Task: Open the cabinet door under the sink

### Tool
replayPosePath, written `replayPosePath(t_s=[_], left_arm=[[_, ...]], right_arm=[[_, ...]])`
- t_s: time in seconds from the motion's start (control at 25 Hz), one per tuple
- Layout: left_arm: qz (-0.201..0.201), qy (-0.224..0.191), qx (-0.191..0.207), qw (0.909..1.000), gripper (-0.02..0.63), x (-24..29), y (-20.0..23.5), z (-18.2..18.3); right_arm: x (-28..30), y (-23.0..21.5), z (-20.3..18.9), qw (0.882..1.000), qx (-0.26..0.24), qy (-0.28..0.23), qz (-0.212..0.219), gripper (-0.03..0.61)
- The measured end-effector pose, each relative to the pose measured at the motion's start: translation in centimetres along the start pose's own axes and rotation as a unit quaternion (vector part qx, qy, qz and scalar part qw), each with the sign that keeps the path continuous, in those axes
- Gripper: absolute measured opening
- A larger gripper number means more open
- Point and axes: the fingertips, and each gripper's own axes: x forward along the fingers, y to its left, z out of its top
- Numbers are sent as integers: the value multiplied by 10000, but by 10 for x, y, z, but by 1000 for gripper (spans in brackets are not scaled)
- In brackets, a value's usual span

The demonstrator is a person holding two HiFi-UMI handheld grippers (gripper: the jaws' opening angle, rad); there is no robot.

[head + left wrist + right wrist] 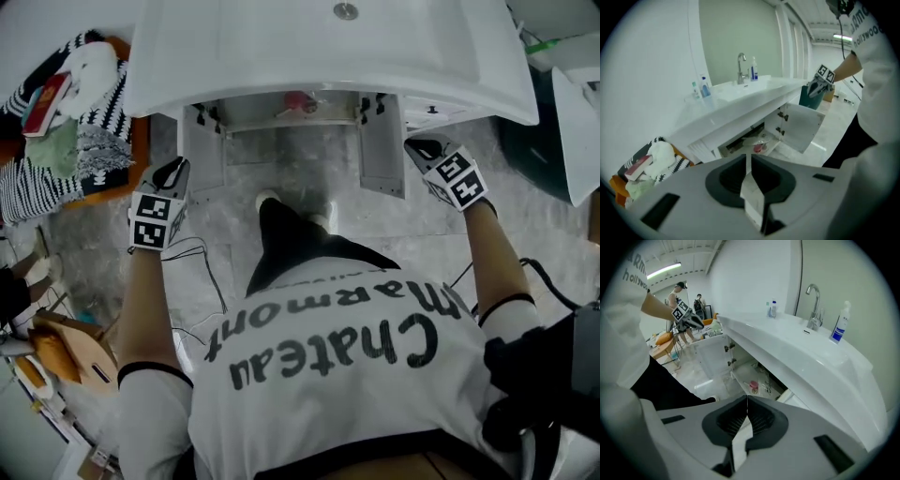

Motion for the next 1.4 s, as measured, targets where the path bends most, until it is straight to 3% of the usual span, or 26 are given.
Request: replayPosePath(t_s=[0.28, 0.44, 0.6, 0.76, 1.0, 1.12, 1.28, 1.4], left_arm=[[-154, -771, 63, 9969, 37, 1, -57, 77], [-285, -1379, -308, 9896, 37, -8, -89, 125], [-494, -1767, -349, 9824, 37, -27, -120, 160], [-629, -2274, -627, 9697, 37, -57, -139, 191], [-827, -2980, -460, 9498, 37, -101, -161, 222], [-964, -3109, -521, 9441, 34, -109, -173, 230], [-987, -2848, -239, 9532, 34, -102, -189, 222], [-1006, -2787, -279, 9547, 34, -101, -191, 215]], right_arm=[[3, 19, 68, 9950, 562, -823, 38, 11], [0, 41, 99, 9903, 696, -1196, 101, 11], [-13, 70, 127, 9852, 788, -1502, 245, 11], [-39, 104, 156, 9801, 646, -1807, 506, 11], [-84, 142, 189, 9642, 537, -2457, 841, 12], [-95, 151, 193, 9638, 260, -2535, 789, 12], [-101, 154, 193, 9601, 346, -2648, 824, 11], [-104, 151, 194, 9567, 446, -2759, 813, 11]])
